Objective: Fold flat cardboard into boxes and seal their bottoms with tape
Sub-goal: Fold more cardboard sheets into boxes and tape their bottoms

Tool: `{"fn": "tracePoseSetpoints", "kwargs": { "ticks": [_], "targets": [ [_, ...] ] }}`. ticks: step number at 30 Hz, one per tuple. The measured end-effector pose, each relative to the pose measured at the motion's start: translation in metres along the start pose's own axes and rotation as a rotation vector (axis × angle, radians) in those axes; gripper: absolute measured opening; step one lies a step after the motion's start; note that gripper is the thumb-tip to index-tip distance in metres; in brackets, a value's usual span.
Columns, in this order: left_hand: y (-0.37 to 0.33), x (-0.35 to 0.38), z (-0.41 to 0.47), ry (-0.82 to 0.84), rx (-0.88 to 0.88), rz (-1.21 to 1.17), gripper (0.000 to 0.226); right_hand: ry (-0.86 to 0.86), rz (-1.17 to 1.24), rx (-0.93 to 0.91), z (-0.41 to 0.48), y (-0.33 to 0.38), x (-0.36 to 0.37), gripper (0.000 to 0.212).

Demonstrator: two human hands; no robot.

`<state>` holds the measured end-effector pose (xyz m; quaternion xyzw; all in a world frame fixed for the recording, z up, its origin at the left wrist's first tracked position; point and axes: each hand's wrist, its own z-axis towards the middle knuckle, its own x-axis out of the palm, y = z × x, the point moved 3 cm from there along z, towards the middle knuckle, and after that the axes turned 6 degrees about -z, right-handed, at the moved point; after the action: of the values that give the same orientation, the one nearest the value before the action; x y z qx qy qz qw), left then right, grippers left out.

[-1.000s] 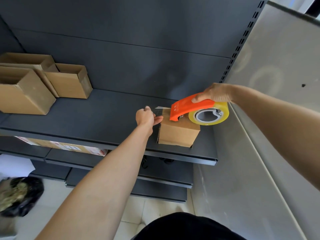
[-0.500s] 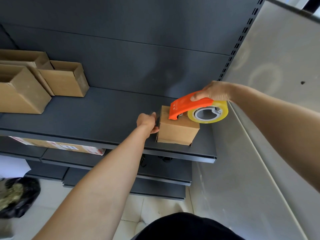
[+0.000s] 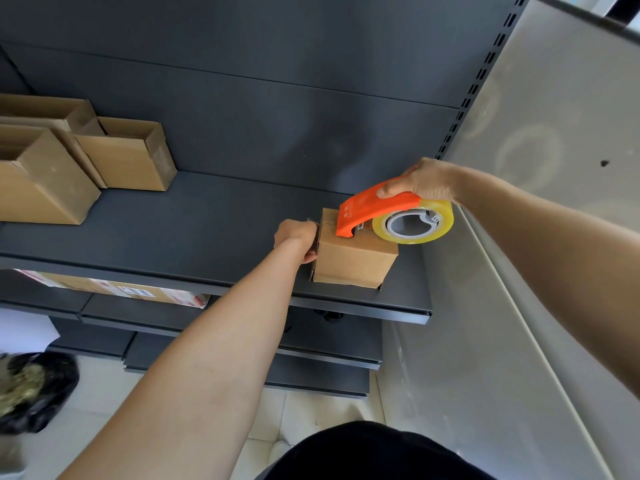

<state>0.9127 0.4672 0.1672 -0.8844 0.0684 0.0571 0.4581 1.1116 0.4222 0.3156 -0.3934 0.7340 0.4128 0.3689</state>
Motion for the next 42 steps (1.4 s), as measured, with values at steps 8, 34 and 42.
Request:
{"fn": "tracePoseSetpoints", "kwargs": {
  "ticks": [8, 34, 42],
  "targets": [
    [0.023, -0.005, 0.000, 0.006, -0.074, 0.107, 0.023, -0.008, 0.006, 0.010, 0.005, -0.006, 0.001, 0.057],
    [-0.024, 0.026, -0.009, 0.167, 0.476, 0.135, 0.026, 0.083, 0.054, -0.041, 0.000, -0.030, -0.005, 0.071],
    [-0.029, 0.019, -0.012, 0.136, 0.548, 0.242, 0.028, 0.096, 0.032, 0.063, -0.015, -0.090, -0.018, 0.059]
  ]
}}
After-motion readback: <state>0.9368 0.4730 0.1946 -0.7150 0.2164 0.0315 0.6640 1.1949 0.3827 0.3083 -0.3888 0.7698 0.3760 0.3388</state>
